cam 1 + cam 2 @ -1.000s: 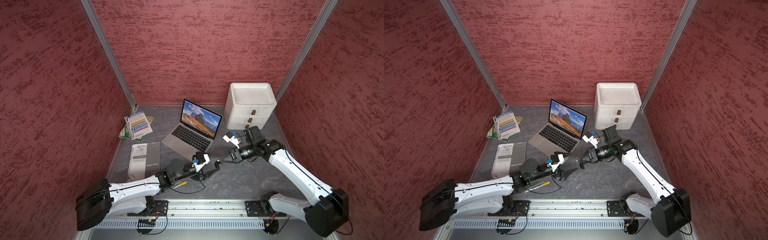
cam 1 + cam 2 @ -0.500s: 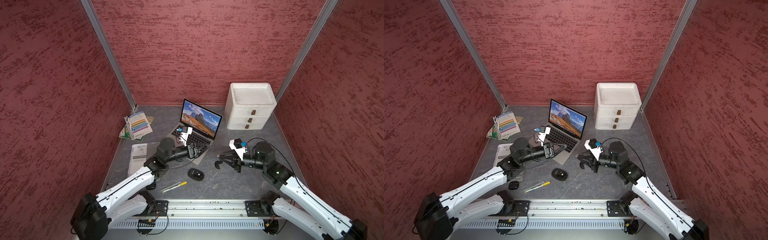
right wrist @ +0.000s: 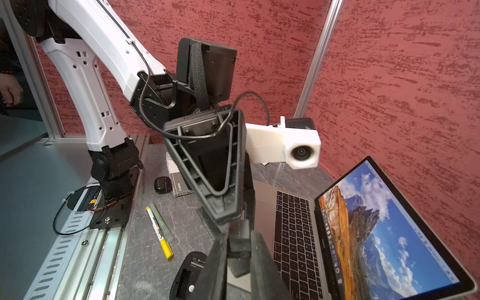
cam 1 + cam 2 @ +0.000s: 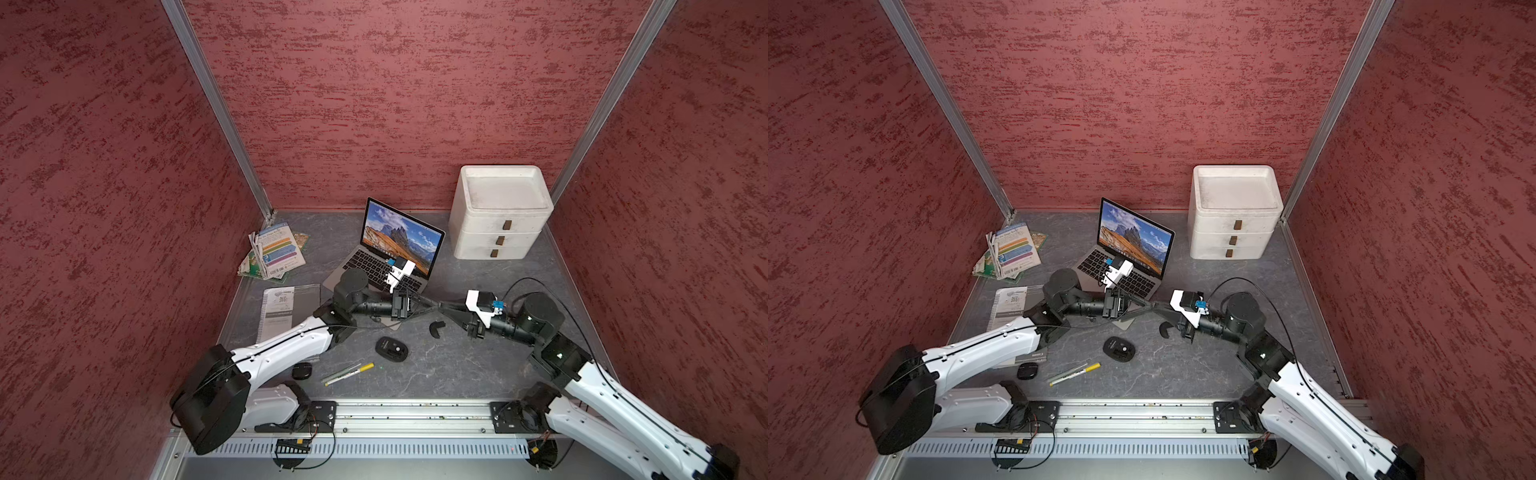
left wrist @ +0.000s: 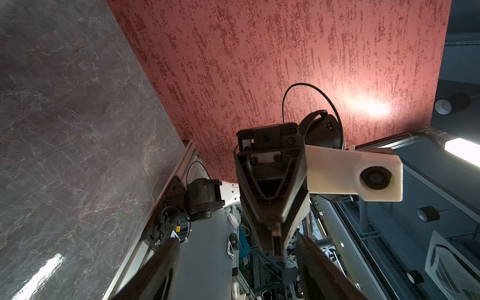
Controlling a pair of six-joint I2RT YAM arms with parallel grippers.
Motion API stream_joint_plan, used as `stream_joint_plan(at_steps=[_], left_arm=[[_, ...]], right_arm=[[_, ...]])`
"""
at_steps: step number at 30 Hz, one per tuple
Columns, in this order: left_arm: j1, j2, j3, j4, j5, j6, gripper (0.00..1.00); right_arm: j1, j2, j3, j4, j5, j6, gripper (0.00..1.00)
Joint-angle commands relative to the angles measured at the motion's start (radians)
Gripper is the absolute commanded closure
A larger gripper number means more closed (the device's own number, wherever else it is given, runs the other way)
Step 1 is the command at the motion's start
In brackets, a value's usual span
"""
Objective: Insert the wireless mouse receiver into the laptop
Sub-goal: Pick up the USB plug at the center of the board.
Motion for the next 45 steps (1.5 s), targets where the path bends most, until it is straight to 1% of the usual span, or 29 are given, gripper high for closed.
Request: stream_joint_plan(at_steps=[1,10,11,15,20,22,26,28,29,30,31,32,33,34,35,36,38,40,43,45], left_arm=[[-0.006,-0.008,0.029,0.082,0.046,-0.019,0.31],[0.007,-0.007,0.021,0.115,0.038,-0.049,0.69],[0.011,-0.009,0.016,0.120,0.037,-0.055,0.72],[0.019,-0.007,0.009,0.126,0.034,-0.058,0.75],[0.019,0.013,0.014,0.139,0.040,-0.068,0.82],[0.019,0.019,0.015,0.156,0.046,-0.077,0.86],[0.019,0.025,0.010,0.165,0.049,-0.086,0.90],[0.017,0.031,0.011,0.173,0.060,-0.088,0.99],[0.015,0.032,0.010,0.176,0.065,-0.088,1.00],[0.015,0.032,0.007,0.177,0.067,-0.086,1.00],[0.019,0.029,-0.001,0.169,0.068,-0.083,1.00],[0.030,0.020,-0.008,0.158,0.067,-0.075,1.00],[0.039,0.007,-0.015,0.120,0.065,-0.053,1.00],[0.052,-0.009,-0.017,0.063,0.062,-0.018,1.00],[0.062,-0.029,-0.014,0.003,0.055,0.023,1.00],[0.070,-0.048,-0.008,-0.065,0.050,0.068,1.00],[0.087,-0.071,0.006,-0.199,0.046,0.132,1.00],[0.099,-0.073,0.020,-0.270,0.049,0.172,1.00],[0.098,-0.064,0.034,-0.296,0.051,0.187,1.00],[0.098,-0.059,0.040,-0.295,0.054,0.187,1.00]], right_arm=[[0.013,-0.005,-0.010,0.020,0.006,-0.031,1.00],[0.018,-0.003,-0.006,-0.004,-0.009,-0.041,1.00],[0.019,-0.003,-0.006,-0.006,-0.011,-0.043,1.00],[0.021,0.002,-0.002,-0.019,-0.021,-0.049,1.00],[0.026,0.006,0.003,-0.028,-0.025,-0.059,1.00],[0.027,0.007,0.002,-0.027,-0.022,-0.061,1.00],[0.026,0.011,0.003,-0.033,-0.020,-0.063,1.00],[0.028,0.012,0.004,-0.038,-0.009,-0.064,1.00],[0.028,0.013,0.009,-0.052,0.003,-0.066,1.00],[0.027,0.012,0.018,-0.073,0.021,-0.066,0.93],[0.029,0.009,0.030,-0.107,0.040,-0.067,0.78],[0.029,0.006,0.042,-0.141,0.062,-0.073,0.69],[0.028,0.002,0.059,-0.199,0.076,-0.087,0.65],[0.029,-0.003,0.078,-0.248,0.096,-0.102,0.57],[0.027,-0.005,0.097,-0.304,0.122,-0.117,0.47],[0.028,-0.005,0.116,-0.363,0.146,-0.130,0.43],[0.030,0.007,0.171,-0.475,0.185,-0.149,0.42],[0.031,0.024,0.210,-0.537,0.205,-0.152,0.42],[0.038,0.057,0.253,-0.567,0.213,-0.132,0.42],[0.052,0.087,0.271,-0.569,0.225,-0.120,0.47]])
